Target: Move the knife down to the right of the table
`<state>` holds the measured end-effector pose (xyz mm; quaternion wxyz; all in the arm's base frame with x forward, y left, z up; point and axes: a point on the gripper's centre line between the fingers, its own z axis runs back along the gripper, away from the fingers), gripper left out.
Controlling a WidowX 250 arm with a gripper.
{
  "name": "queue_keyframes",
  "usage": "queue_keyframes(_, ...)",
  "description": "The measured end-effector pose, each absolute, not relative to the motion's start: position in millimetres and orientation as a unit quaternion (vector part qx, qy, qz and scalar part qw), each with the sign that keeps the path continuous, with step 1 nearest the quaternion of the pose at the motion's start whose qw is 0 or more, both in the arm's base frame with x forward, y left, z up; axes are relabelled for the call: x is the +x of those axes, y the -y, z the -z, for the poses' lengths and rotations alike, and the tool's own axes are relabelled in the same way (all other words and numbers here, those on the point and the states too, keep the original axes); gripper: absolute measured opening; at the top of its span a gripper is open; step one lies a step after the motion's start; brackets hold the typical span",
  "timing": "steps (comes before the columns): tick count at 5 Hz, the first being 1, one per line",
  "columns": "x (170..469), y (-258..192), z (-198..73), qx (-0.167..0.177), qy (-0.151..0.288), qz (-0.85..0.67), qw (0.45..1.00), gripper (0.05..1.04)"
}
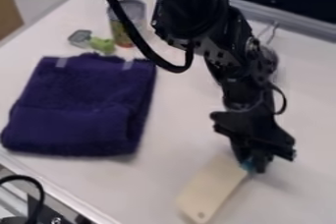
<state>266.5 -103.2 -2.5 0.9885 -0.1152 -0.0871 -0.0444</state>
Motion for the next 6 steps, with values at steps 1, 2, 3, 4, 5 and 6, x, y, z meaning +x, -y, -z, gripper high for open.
queue_keyframes(1, 268.6, 98.0, 1.9, -0.108, 0.092, 0.011, 0.990, 0.546)
queue_keyframes(2, 269.7, 93.4, -0.7, -0.104, 0.092, -0.003, 0.990, 0.814)
queue_keyframes(3, 269.4, 86.3, -3.7, -0.089, 0.065, -0.062, 0.992, 0.998)
queue_keyframes(4, 278.0, 85.2, -31.0, -0.094, 0.078, -0.113, 0.986, 1.000)
queue_keyframes(5, 290.2, 76.2, -59.7, -0.081, 0.102, -0.182, 0.975, 1.000)
queue_keyframes(6, 308.9, 45.4, -68.2, -0.024, 0.131, -0.270, 0.954, 1.000)
